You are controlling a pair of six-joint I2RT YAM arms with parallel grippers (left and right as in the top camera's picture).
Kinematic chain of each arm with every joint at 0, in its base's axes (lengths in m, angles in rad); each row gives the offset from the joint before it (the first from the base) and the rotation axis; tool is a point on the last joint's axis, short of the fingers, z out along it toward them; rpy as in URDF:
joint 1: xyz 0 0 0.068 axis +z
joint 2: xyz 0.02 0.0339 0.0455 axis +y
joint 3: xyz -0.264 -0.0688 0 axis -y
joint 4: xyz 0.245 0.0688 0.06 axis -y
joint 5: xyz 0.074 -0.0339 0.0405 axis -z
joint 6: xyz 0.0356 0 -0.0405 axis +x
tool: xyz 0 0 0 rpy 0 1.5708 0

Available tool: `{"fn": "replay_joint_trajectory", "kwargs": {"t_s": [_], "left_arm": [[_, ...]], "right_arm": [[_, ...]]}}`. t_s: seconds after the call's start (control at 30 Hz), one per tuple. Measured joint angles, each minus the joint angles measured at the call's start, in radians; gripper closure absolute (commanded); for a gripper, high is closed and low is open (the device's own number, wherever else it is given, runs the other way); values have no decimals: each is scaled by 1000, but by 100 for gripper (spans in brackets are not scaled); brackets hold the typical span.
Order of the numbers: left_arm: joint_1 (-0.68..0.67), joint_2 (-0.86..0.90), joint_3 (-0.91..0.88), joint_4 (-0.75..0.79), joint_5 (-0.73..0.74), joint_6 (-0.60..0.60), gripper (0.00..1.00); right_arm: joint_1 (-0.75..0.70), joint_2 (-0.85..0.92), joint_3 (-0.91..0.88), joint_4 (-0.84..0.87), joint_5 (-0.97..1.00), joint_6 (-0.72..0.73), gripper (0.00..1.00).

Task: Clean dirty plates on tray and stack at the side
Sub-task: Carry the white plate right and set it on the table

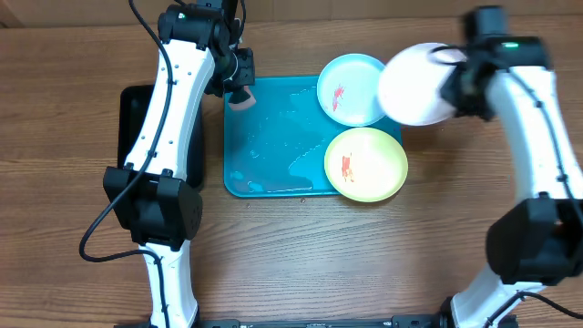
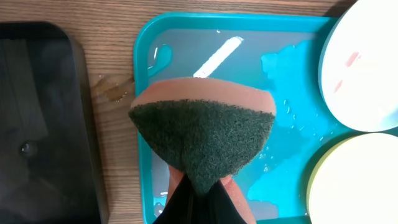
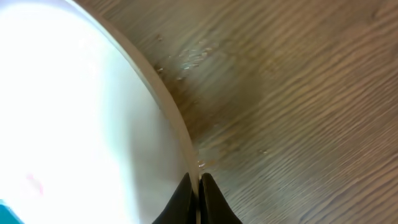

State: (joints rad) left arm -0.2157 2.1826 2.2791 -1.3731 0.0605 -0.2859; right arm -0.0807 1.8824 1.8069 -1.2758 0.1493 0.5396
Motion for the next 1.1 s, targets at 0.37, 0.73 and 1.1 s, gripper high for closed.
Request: {"fn": "replay_joint_trajectory", "kwargs": {"t_s": [0.37, 0.73, 1.1], "left_arm": [[-7, 0, 0, 8, -4, 0, 96], [-8, 0, 0, 9, -4, 0, 95], [-32, 0, 0, 11, -5, 0, 96]], "right_arm": [[-272, -2, -241, 157, -114, -29, 96], [-272, -2, -488, 393, -135, -37, 96], [-272, -2, -472, 283, -214, -84, 48]]}}
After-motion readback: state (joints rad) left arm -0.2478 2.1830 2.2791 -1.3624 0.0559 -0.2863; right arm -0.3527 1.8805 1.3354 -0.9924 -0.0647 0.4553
